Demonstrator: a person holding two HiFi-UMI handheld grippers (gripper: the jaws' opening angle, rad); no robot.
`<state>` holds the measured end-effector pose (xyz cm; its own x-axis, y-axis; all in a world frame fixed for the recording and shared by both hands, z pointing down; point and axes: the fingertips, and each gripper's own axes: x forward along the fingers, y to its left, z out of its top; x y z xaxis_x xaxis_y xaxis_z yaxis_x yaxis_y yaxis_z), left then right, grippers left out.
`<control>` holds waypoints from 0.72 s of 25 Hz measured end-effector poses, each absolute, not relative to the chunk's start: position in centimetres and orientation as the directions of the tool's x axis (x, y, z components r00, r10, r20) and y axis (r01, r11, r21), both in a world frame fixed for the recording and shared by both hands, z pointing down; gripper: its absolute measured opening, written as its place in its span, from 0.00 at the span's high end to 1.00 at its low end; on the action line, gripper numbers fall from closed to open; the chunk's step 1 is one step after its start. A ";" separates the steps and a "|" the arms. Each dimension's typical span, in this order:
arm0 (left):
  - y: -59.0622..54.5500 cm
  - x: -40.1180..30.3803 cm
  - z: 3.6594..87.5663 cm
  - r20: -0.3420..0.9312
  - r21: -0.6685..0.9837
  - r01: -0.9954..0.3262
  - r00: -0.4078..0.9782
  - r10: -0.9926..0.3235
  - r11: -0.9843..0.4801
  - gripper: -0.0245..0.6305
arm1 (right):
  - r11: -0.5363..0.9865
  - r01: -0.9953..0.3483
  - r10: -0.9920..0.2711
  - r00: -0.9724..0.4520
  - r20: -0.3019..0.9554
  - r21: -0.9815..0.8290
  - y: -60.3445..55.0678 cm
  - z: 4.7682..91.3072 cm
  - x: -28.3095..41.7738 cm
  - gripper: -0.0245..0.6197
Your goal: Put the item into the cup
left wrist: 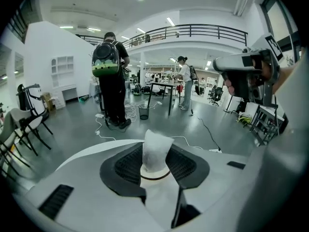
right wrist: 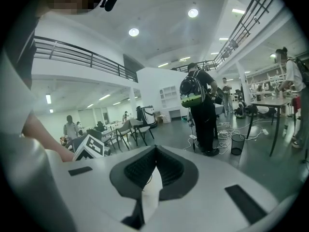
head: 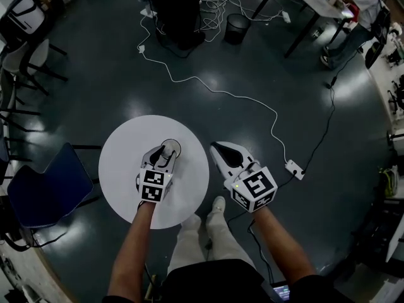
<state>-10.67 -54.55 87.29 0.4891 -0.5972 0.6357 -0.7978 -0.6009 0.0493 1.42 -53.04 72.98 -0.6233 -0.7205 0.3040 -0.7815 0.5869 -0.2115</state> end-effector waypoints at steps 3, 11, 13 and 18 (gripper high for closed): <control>-54.7 -10.7 87.5 0.639 0.050 -0.804 0.482 -0.600 -0.592 0.71 | 0.583 -0.784 -0.720 -0.620 0.312 -0.214 -52.9 73.3 1.7 0.94; -54.3 -10.8 86.7 0.620 0.064 -0.814 0.485 -0.616 -0.577 0.74 | 0.586 -0.782 -0.718 -0.623 0.312 -0.214 -52.7 73.2 1.7 0.94; -54.0 -10.6 85.8 0.607 0.069 -0.815 0.492 -0.624 -0.575 0.78 | 0.588 -0.780 -0.717 -0.625 0.309 -0.213 -52.6 72.8 1.7 0.94; -53.9 -10.4 83.0 0.557 0.055 -0.814 0.505 -0.659 -0.578 0.87 | 0.596 -0.776 -0.717 -0.630 0.299 -0.207 -52.2 71.8 1.4 0.94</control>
